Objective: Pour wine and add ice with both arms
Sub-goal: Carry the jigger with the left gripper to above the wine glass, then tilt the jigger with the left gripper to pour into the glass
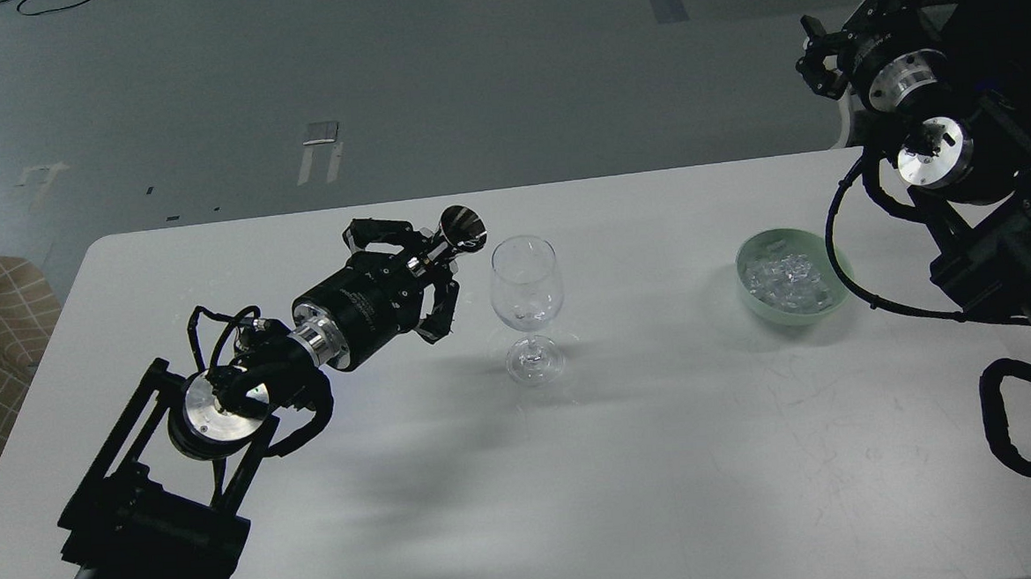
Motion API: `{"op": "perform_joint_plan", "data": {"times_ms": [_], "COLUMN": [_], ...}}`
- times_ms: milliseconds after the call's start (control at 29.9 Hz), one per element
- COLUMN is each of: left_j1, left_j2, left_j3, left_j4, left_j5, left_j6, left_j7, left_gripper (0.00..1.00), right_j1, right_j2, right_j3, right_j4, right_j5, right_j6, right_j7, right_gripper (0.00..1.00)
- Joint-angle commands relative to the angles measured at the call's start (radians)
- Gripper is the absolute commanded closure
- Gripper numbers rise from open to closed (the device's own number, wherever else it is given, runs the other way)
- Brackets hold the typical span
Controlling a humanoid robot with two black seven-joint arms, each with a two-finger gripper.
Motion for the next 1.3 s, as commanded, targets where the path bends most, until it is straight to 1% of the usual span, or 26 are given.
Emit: {"op": "perform_joint_plan", "data": {"times_ms": [0, 267, 401, 568, 1070, 1270], "left_j1": [-0.013, -0.043, -0.073, -0.079, -0.079, -0.099], "left_j2": [-0.006, -0.01, -0.007, -0.012, -0.006, -0.009], "left_j3": [0.0, 0.002, 0.037, 0.043, 0.056, 0.056], "left_j4": [0.002, 0.024, 0.041, 0.044, 0.044, 0.044], "left_j5": [0.008, 0.009, 0.009, 0.075, 0.112, 0.121], "left_j6": [0.013, 0.015, 0.015, 0.013, 0.001, 0.0], "left_j7": [0.002, 0.002, 0.001, 0.002, 0.002, 0.001], "left_gripper": [1.0, 1.0, 1.0, 1.0, 1.0, 1.0], "right_j1": [-0.001, -0.001, -0.001, -0.001, -0.001, -0.001], "right_j2": [0.001, 0.001, 0.001, 0.001, 0.003, 0.001], "right_j3": [0.0, 0.001, 0.001, 0.001, 0.001, 0.001], "right_j4": [0.002, 0.006, 0.006, 0.006, 0.006, 0.006], "right_j5": [0.0, 0.0, 0.0, 0.0, 0.0, 0.0], "right_j6": [0.0, 0.0, 0.0, -0.002, -0.002, -0.002], "right_j7": [0.001, 0.001, 0.001, 0.0, 0.001, 0.001], "right_gripper": [0.0, 0.0, 0.0, 0.0, 0.0, 0.0]}}
